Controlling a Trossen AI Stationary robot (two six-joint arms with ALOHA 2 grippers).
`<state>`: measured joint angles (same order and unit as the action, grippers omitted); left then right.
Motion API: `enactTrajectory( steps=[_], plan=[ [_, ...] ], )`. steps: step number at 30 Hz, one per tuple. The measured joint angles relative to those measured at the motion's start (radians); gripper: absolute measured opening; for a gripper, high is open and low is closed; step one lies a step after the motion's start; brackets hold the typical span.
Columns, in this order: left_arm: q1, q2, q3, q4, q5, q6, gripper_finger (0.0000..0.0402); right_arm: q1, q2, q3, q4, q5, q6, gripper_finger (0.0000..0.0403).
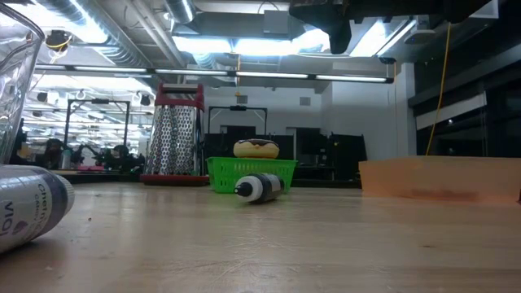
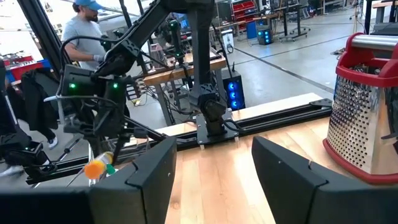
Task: Pick & Place Food Item
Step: Put the yellow food coloring bottle into the transparent bin, then put the black food coloring bottle into the transparent bin
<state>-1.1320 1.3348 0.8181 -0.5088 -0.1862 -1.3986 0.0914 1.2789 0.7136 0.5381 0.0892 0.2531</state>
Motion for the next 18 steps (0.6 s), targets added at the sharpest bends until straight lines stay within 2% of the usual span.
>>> enactTrajectory(
  steps=[11,18],
  plan=[
    [0.027,0.002,0.0,-0.022,-0.018,0.0,0.0226,0.0,0.0,0.0,0.0,0.0,0.0,0.0213],
    [0.075,-0.072,0.0,-0.018,-0.189,0.122,0.023,0.0,0.0,0.0,0.0,0.0,0.0,0.0213]
  ],
)
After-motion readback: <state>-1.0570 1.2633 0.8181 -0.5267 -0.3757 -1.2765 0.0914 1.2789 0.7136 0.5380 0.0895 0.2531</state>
